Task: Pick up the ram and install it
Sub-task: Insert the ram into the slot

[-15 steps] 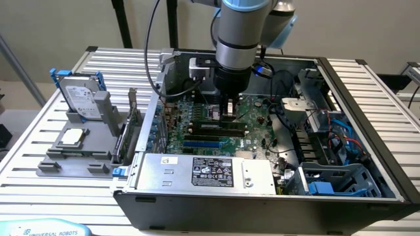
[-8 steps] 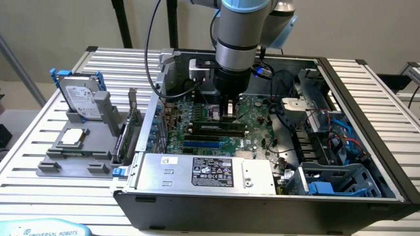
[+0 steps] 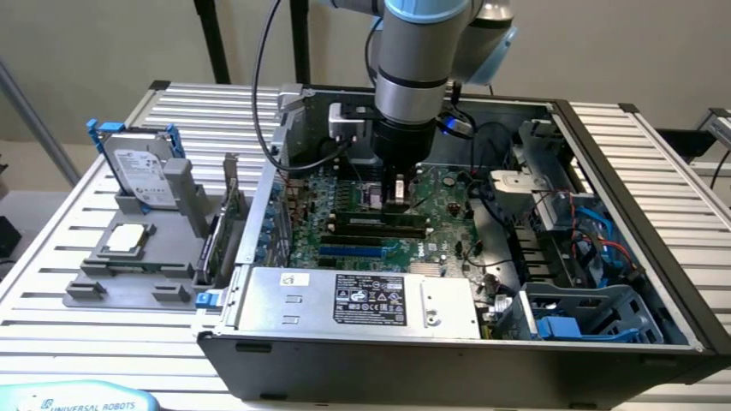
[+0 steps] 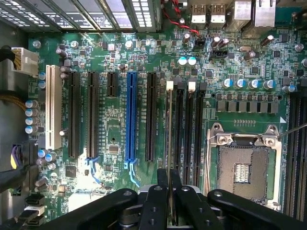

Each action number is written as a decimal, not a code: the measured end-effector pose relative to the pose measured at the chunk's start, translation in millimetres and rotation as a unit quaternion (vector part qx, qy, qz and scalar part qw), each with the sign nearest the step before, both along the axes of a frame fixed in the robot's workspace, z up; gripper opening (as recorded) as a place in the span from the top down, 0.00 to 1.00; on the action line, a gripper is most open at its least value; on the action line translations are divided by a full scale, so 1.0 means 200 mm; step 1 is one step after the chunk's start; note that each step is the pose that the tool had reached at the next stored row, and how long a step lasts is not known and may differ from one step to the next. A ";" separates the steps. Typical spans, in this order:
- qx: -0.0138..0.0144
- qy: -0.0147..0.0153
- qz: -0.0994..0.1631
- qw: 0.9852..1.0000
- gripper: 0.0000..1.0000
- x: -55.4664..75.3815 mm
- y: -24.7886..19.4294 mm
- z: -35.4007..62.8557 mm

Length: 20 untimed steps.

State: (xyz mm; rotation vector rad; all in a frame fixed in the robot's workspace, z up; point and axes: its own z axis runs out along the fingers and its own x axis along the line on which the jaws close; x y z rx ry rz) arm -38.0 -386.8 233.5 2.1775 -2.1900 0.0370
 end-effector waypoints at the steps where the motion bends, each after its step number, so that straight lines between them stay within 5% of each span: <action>1: 0.000 0.000 -0.001 1.000 0.86 0.00 0.001 -0.001; 20: -0.002 -0.004 -0.004 1.000 0.86 0.00 0.004 -0.012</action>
